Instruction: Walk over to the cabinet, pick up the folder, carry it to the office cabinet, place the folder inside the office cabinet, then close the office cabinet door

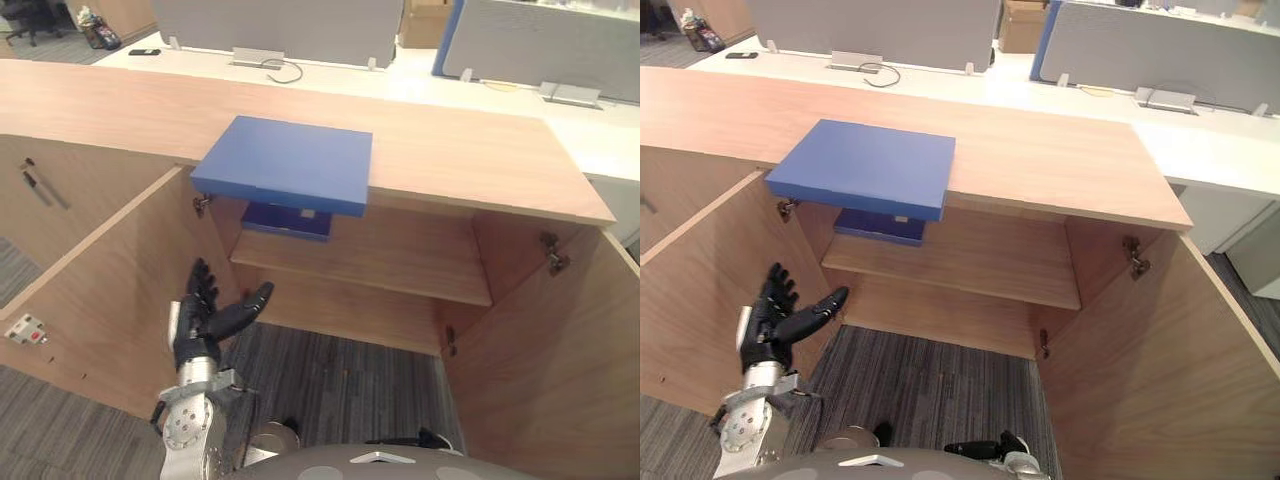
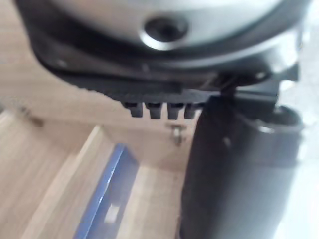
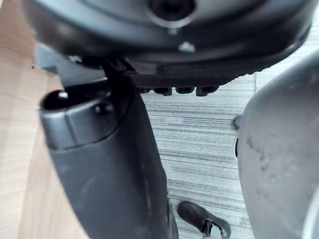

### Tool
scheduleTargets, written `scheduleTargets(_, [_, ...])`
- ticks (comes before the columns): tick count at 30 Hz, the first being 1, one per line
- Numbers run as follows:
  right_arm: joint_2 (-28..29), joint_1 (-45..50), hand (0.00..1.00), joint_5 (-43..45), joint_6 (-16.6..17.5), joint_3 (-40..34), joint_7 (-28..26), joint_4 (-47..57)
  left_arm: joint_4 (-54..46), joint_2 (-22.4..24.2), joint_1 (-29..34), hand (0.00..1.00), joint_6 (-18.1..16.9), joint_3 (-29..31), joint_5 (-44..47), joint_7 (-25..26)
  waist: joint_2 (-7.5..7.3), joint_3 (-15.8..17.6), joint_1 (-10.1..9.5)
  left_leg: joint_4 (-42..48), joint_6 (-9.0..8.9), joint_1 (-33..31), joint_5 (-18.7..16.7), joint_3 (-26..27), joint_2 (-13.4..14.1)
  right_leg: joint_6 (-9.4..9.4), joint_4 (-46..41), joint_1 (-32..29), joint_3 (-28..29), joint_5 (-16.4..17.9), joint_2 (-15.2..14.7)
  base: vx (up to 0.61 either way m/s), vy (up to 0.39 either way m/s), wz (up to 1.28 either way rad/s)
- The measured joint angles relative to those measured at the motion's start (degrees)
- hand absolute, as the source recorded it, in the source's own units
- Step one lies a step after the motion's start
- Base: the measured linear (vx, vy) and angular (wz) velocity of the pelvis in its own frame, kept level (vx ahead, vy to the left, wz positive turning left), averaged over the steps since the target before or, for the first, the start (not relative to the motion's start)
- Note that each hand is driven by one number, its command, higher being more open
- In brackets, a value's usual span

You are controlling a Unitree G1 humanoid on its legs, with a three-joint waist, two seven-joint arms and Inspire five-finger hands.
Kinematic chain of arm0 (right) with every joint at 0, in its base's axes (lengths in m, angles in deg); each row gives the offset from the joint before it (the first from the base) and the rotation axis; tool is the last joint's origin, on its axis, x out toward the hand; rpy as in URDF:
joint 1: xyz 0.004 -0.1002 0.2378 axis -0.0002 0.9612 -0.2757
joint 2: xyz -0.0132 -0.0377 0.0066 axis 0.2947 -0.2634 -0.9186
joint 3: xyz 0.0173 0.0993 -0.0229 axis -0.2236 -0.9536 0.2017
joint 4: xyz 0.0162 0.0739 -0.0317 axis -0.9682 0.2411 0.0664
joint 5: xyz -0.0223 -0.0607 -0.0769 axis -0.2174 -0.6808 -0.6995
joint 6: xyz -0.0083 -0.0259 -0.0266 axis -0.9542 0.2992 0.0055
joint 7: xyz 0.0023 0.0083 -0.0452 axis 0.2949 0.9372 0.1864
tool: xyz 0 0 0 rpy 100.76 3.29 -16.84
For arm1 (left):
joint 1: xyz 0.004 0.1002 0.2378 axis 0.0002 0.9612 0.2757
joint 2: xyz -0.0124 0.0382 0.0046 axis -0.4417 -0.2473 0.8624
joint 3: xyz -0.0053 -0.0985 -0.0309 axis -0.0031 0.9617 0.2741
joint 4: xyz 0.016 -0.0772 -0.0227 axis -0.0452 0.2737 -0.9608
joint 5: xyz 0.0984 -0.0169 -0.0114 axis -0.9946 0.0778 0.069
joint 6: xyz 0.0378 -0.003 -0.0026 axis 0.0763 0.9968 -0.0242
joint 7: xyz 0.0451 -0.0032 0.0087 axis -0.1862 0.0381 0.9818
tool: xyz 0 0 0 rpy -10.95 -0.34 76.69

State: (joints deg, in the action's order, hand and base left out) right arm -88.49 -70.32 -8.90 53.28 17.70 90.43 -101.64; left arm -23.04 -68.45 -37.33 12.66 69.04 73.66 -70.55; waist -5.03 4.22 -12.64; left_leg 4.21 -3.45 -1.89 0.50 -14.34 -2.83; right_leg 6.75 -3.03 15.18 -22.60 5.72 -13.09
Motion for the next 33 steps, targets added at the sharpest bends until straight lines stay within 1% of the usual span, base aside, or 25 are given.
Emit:
scheduleTargets(1, [0.45,0.07,1.0,-0.01,0.13,0.52,0.66,0.02,-2.01,0.35,0.71,1.0,-0.27,1.2,-3.47,3.06,-0.38,-0.26,0.02,-0.6,-0.12,0.01,0.3,-0.36,0.18,0.0,0.0,-0.1,-0.37,0.0,0.2,-0.02,-0.034,0.13])
scheduleTargets(2, [0.72,0.11,1.0,0.0,0.15,0.65,0.92,0.02,-2.95,0.49,0.99,1.0,-0.28,1.91,-4.4,4.56,-0.39,-0.26,0.02,-0.76,-0.12,0.01,0.39,-0.52,0.28,0.0,-0.01,-0.1,-0.57,0.0,0.33,-0.02,-0.041,0.12])
scheduleTargets(4, [0.84,0.2,1.0,0.0,0.22,2.17,1.79,0.01,-5.17,0.62,1.21,1.0,-0.31,3.53,-10.1,10.93,-0.68,-0.47,-0.01,-1.62,-0.44,0.15,0.97,-1.29,0.72,0.0,-0.01,-0.12,-0.75,0.0,0.85,-0.02,-0.045,0.11])
scheduleTargets(5, [0.85,0.19,1.0,0.0,0.29,2.6,2.08,0.01,-5.68,0.62,1.21,1.0,-0.32,3.66,-11.33,12.24,-0.7,-0.48,-0.01,-1.81,-0.56,0.16,1.15,-1.41,0.89,0.0,0.0,-0.15,-0.74,0.0,1.03,-0.03,-0.047,0.07])
scheduleTargets(7, [0.96,0.19,1.0,0.0,0.83,3.36,2.37,-0.08,-7.48,0.61,1.2,1.0,-0.31,3.8,-17.06,16.9,-0.9,-0.59,0.09,-2.96,-1.01,0.39,1.91,-1.49,1.52,-0.05,0.17,-0.43,-0.61,0.03,1.69,-0.06,-0.057,-0.02])
scheduleTargets(9, [0.92,0.12,1.0,-0.02,1.22,4.02,2.65,-0.11,-8.73,0.57,1.15,1.0,-0.31,3.68,-20.09,18.67,-0.9,-0.62,0.21,-3.54,-1.15,0.43,2.25,-1.49,1.68,-0.26,0.27,-0.84,-0.34,0.18,2.04,-0.06,-0.034,-0.11])
scheduleTargets(11, [0.94,-0.09,1.0,-0.01,1.26,4.76,2.99,-0.22,-10.25,0.37,0.8,1.0,-0.29,3.53,-24.87,21.21,-0.84,-0.62,0.42,-4.02,-1.53,0.42,2.73,-1.24,2.37,-0.68,0.6,-1.45,0.92,0.62,2.58,-0.07,-0.042,-0.19])
scheduleTargets(13, [0.86,-0.29,1.0,-0.04,1.41,4.77,3.28,-1.14,-10.31,-0.57,-0.32,1.0,-0.12,2.88,-29.4,22.43,-0.63,-0.75,0.76,-4.55,-2.05,0.56,3.44,-1.27,3.12,-0.67,1.2,-1.52,1.13,0.65,3.28,-0.09,-0.063,-0.05])
scheduleTargets(16, [0.67,-1.15,1.0,-0.14,1.37,4.77,3.26,-2.17,-10.3,-2.38,-2.48,1.0,0.54,1.97,-34.48,22.59,-0.51,-0.79,0.91,-4.94,-2.39,0.71,3.94,-0.93,4.1,-0.76,1.21,-1.93,1.76,0.7,3.92,-0.08,-0.042,-0.09])
scheduleTargets(17, [0.61,-1.12,1.0,-0.17,1.4,4.73,3.24,-2.25,-10.24,-4.09,-3.32,1.0,1.31,2.04,-37.23,22.48,-0.47,-0.78,1.05,-5.53,-2.69,1.25,4.32,-0.22,4.55,-0.76,1.22,-2.04,2.47,0.7,4.31,-0.06,-0.057,-0.21])
scheduleTargets(18, [0.61,-1.18,1.0,-0.16,1.4,4.67,3.25,-2.24,-10.15,-5.17,-3.81,1.0,1.46,2.16,-38.1,22.38,-0.45,-0.78,1.3,-5.58,-2.72,1.4,4.35,-0.03,4.68,-0.76,1.22,-2.04,2.68,0.7,4.32,-0.05,-0.047,-0.23])
scheduleTargets(19, [0.61,-1.27,1.0,-0.22,1.53,4.66,3.21,-2.2,-10.11,-7.5,-4.74,1.0,1.77,2.48,-40.0,22.24,-0.38,-0.84,1.92,-5.57,-2.6,1.56,4.44,0.24,4.86,-0.76,1.22,-2.12,3.08,0.68,4.42,-0.02,-0.019,-0.24])
scheduleTargets(20, [0.5,-1.27,1.0,-0.27,1.88,4.65,3.1,-2.2,-9.93,-9.57,-6.19,1.0,2.3,2.71,-41.9,21.99,-0.3,-0.86,1.97,-5.58,-2.58,1.82,4.44,0.97,5.05,-0.71,1.25,-2.28,3.93,0.62,4.57,-0.01,-0.016,-0.26])
scheduleTargets(22, [0.48,-1.25,1.0,-0.32,2.24,4.15,2.98,-2.19,-9.74,-11.55,-8.11,1.0,2.49,3.3,-42.47,21.86,-0.27,-0.83,2.02,-5.6,-2.56,2.29,4.33,1.83,5.21,-0.67,1.27,-2.29,4.77,0.59,4.55,0.0,-0.007,-0.27])
scheduleTargets(23, [0.48,-1.27,1.0,-0.53,2.37,3.6,2.71,-2.15,-8.85,-12.92,-10.26,1.0,2.54,4.37,-44.41,21.82,-0.24,-0.85,2.09,-5.6,-2.54,2.53,4.19,2.35,5.27,-0.67,1.25,-2.34,5.29,0.59,4.51,0.0,-0.004,-0.2])
scheduleTargets(26, [0.43,-1.4,1.0,-2.61,2.48,2.66,1.95,-2.09,-7.21,-14.22,-12.94,1.0,2.73,5.68,-46.39,21.74,-0.11,-0.92,2.14,-5.62,-2.55,2.47,4.15,2.78,5.33,-0.66,1.17,-2.67,5.69,0.57,4.46,0.01,-0.009,-0.1])
scheduleTargets(27, [0.41,-1.51,1.0,-2.6,2.47,2.5,1.84,-2.11,-6.6,-15.0,-13.49,1.0,3.37,5.74,-46.51,21.56,-0.04,-0.98,2.17,-5.63,-2.54,2.51,4.15,2.87,5.29,-0.63,1.16,-2.67,5.78,0.55,4.4,0.02,-0.017,-0.04])
scheduleTargets(32, [-0.01,-1.64,1.0,-4.78,2.49,2.49,1.22,-2.12,-3.79,-17.28,-14.25,1.0,4.56,6.41,-48.57,20.13,0.42,-1.43,2.21,-5.63,-2.56,2.63,4.14,3.4,5.31,-0.63,1.03,-2.69,6.19,0.53,4.37,0.01,-0.018,-0.04])
scheduleTargets(33, [-0.36,-1.64,1.0,-4.8,2.48,2.5,0.78,-2.14,-2.61,-18.02,-15.31,1.0,4.93,6.46,-48.64,19.99,0.6,-1.53,2.13,-5.63,-2.57,2.72,4.11,3.57,5.34,-0.63,1.01,-2.69,6.3,0.53,4.37,-0.01,-0.015,-0.05])
